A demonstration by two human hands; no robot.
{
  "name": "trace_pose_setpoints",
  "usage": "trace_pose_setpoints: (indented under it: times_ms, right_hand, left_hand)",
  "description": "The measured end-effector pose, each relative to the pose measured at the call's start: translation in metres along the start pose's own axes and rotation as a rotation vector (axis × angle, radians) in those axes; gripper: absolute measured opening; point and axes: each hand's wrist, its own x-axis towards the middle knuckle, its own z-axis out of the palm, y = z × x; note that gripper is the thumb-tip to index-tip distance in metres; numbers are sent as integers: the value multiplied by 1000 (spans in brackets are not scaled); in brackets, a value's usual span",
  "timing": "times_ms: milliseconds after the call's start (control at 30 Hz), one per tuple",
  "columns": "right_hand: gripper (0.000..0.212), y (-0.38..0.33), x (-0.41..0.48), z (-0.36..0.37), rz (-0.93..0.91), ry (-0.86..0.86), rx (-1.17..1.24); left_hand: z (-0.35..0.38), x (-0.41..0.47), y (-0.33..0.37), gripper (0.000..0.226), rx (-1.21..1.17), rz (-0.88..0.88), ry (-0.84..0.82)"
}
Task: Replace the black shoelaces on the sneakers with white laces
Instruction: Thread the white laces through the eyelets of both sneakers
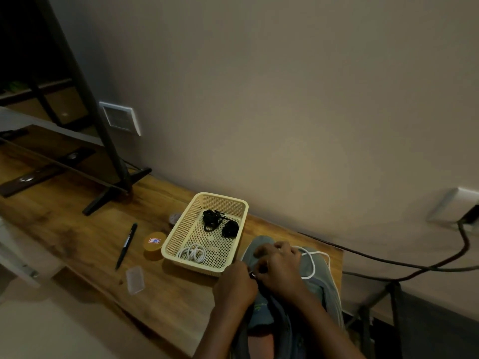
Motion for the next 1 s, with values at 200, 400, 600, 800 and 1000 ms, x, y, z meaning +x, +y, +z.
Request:
trace_pose_setpoints:
  times_ms: [200,400,600,800,1000]
  right_hand:
    - [12,-2,-1,5,18,83,-15]
    - [20,-5,2,6,63,84,-89]
    - [22,-8,-4,-7,99,51,-45]
    - [18,-13,-20,-20,197,34,-40]
    - [33,-16,-34,-18,179,-79,90]
  left_hand:
    - [-2,4,-4,24,11,31,-54]
    - [-2,4,-6,29,-10,50,-38]
    - [-4,6,-9,24,-64,56,46]
    - [-6,4,-4,16,-9,87,142]
    - [-4,3,4,18,60,72,163]
